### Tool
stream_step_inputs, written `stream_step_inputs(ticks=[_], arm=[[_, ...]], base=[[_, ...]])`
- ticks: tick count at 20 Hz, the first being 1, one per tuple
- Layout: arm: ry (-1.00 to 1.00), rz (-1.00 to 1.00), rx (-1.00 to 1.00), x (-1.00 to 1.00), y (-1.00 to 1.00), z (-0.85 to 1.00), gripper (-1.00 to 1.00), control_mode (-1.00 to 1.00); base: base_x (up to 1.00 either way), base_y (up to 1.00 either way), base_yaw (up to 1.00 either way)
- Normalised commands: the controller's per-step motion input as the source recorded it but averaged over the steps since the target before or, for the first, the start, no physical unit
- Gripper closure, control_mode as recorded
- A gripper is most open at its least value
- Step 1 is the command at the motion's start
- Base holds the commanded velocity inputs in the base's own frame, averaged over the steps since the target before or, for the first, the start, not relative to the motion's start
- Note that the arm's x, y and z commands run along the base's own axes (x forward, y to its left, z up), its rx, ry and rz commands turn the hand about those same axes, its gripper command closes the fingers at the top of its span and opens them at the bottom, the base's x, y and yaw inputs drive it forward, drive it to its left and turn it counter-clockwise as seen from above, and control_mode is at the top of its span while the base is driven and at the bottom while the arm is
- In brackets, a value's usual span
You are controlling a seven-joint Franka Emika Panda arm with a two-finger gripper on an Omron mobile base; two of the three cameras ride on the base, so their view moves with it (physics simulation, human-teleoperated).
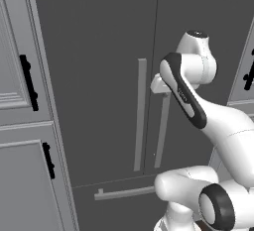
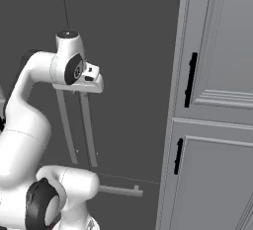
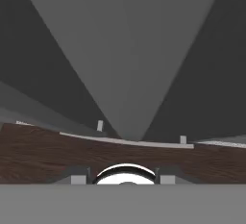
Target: Grab a lemon wedge from the fridge and one ice cube from the ice bowl, and put them in the glass of lemonade.
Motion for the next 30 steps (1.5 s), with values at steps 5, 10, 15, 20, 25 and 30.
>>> stream_step_inputs(ticks=[5,10,15,20,25,30], arm=[[-0.14,0.00,0.00,-0.26,0.00,0.00,-1.00,-1.00],[-0.02,0.00,0.00,-0.03,0.00,0.00,-1.00,-1.00],[0.01,0.00,0.00,-0.09,0.01,-0.05,-1.00,1.00],[0.00,0.00,0.00,0.00,0.00,0.00,-1.00,1.00],[0.00,0.00,0.00,0.00,0.00,0.00,-1.00,1.00],[0.00,0.00,0.00,0.00,0.00,0.00,-1.00,1.00]], base=[[0.00,0.00,0.00],[0.00,0.00,0.00],[-0.14,0.01,0.00],[-0.50,0.25,0.00],[-0.58,0.00,0.00],[-0.55,0.00,0.00]])
